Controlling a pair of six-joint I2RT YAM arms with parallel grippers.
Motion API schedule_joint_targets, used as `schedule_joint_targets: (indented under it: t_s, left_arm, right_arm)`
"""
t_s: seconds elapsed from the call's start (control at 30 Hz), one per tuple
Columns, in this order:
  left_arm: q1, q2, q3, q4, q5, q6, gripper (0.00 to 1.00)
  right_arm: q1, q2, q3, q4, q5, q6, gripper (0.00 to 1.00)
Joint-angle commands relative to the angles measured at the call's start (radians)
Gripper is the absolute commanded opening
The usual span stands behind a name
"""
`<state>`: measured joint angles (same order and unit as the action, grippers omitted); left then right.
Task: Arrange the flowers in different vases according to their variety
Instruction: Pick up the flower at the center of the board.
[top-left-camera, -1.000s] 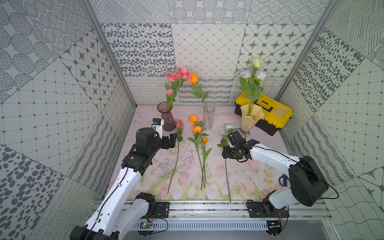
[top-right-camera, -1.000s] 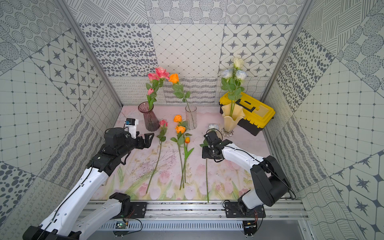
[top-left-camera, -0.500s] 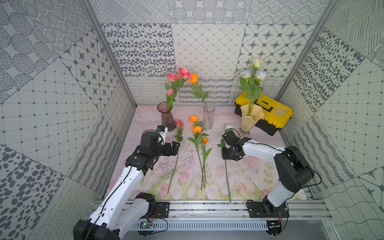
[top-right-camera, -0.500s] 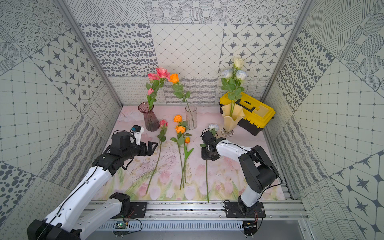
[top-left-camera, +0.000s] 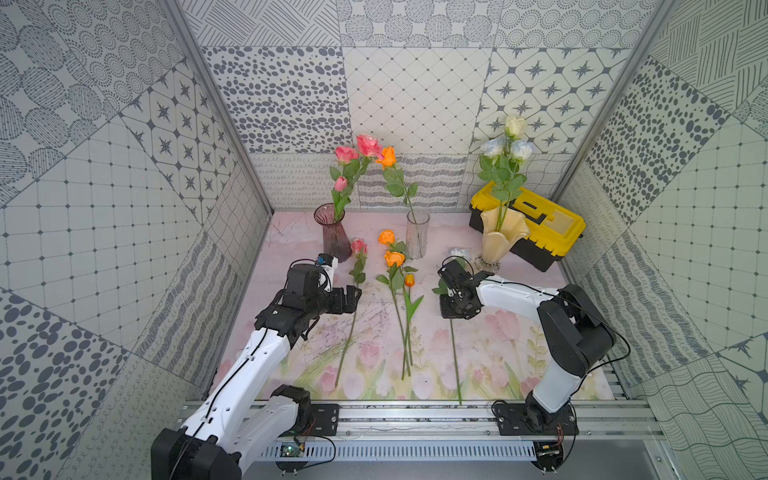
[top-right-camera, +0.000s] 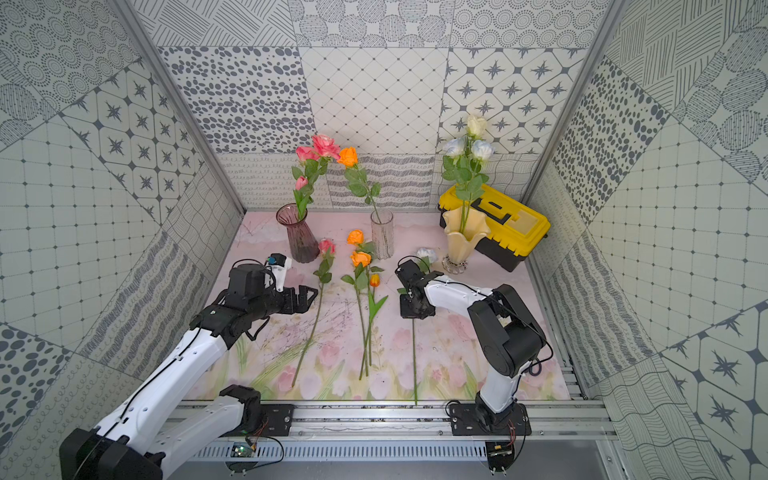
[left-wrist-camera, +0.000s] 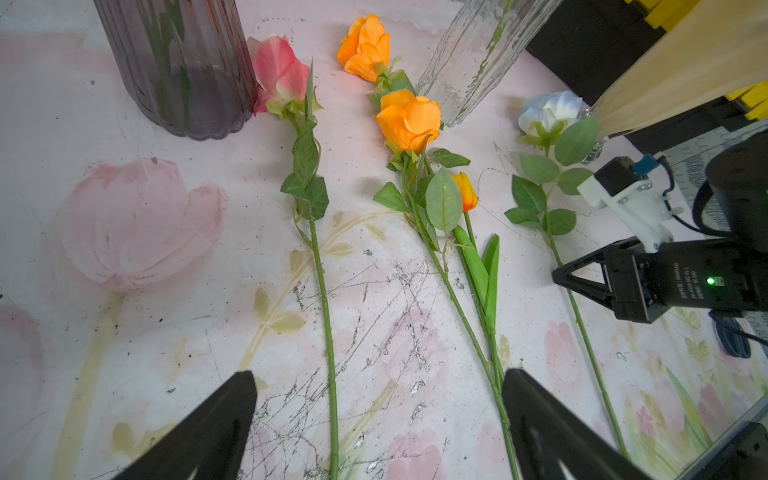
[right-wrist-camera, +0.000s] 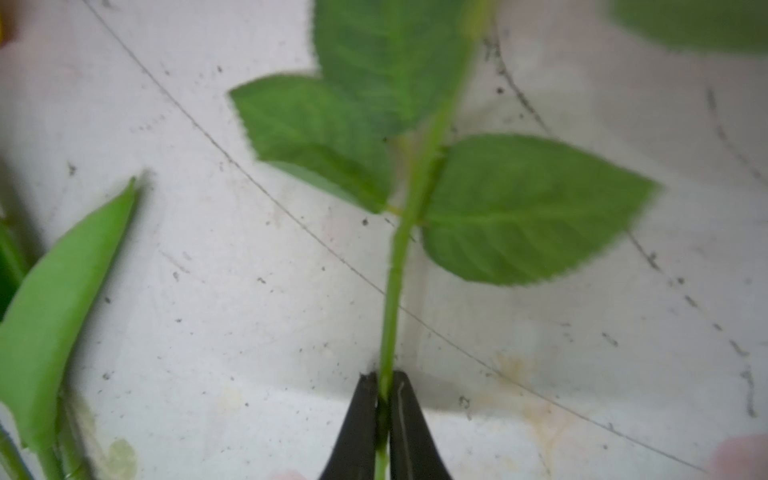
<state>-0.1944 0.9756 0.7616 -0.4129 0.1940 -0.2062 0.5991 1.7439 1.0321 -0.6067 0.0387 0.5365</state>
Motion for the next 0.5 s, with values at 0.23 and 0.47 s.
schedule_joint_targets:
  t_s: [0.23,0.47]
  left_arm:
    - [0.000,0.017,0.000,0.006,0.025,-0.015,0.97]
    - [-0.001,0.036,0.005,-0.008,0.024,-0.018,0.97]
  right_arm:
    - [0.014,-0.016,-0.005,-0.032,0.040,0.019,0.00]
    - [0.027,-0.235,0.004,-0.016,0.138,0.018,0.00]
